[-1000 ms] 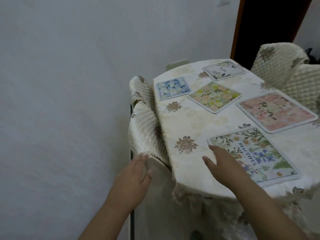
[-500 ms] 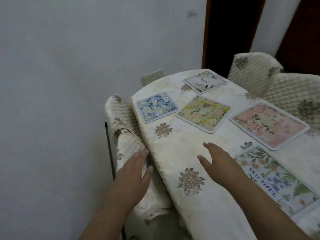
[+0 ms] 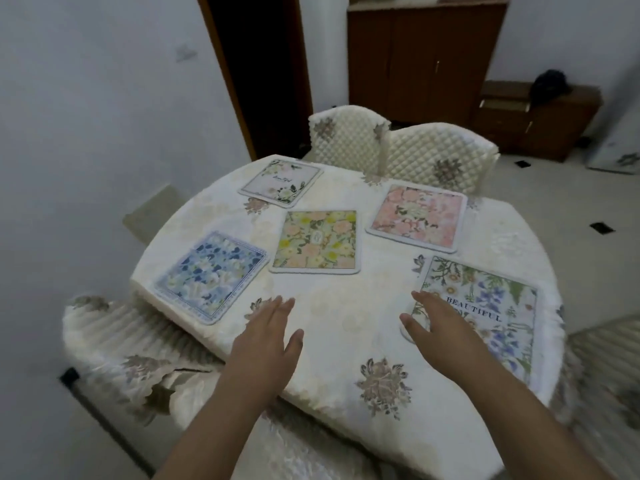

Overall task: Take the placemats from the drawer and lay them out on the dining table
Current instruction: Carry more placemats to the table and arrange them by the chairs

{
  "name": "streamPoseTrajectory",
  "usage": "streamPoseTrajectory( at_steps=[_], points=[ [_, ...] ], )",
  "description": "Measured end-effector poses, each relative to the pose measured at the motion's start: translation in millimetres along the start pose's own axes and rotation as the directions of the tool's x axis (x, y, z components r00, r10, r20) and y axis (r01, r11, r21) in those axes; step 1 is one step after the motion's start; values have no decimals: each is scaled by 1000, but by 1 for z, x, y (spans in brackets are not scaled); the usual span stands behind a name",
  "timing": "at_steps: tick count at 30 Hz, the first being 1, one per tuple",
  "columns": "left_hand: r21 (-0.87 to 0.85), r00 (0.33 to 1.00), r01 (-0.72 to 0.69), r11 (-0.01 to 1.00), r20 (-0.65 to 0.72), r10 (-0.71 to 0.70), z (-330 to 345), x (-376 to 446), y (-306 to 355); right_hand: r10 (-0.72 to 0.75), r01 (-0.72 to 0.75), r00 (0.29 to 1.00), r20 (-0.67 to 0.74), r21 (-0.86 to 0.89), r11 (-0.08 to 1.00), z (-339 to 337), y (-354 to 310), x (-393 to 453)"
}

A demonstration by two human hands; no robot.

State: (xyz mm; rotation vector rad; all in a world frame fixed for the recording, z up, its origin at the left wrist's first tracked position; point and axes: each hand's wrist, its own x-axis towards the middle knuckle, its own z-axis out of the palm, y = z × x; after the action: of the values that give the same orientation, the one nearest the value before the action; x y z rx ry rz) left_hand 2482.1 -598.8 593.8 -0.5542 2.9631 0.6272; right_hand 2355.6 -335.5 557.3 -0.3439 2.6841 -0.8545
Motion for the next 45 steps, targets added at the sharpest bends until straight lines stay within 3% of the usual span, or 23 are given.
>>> streamPoseTrajectory(
  at_steps=[11,15,21,26,34,37,40,45],
  points=[
    [-31,988,-121,992,89,123,10,111,-27,127,-125,992,-21,46,991,21,-18,70],
    [-140,983,-98,985,143,118,19,174,-61,192,-190,981,-11,103,976,49,-34,105],
    [-415,950,207,886,300,-82,35,290,-110,322,-315,947,-9,181,932,104,-45,173],
    [-455,917,294,841,381,-115,66,355,-143,424,-394,906,-6,360,846,134,-49,231],
    [-390,883,390,834,416,-218,122,379,-173,495,-465,861,119,578,670,173,-54,294],
    [-480,920,383,789,272,-282,122,376,-171,535,-478,844,37,504,719,185,-48,308],
    [-628,916,400,667,249,-315,125,378,-173,570,-468,821,-28,539,700,183,-41,312],
    [-623,948,297,724,286,-142,106,353,-173,503,-392,852,-143,463,795,163,-40,264]
  ],
)
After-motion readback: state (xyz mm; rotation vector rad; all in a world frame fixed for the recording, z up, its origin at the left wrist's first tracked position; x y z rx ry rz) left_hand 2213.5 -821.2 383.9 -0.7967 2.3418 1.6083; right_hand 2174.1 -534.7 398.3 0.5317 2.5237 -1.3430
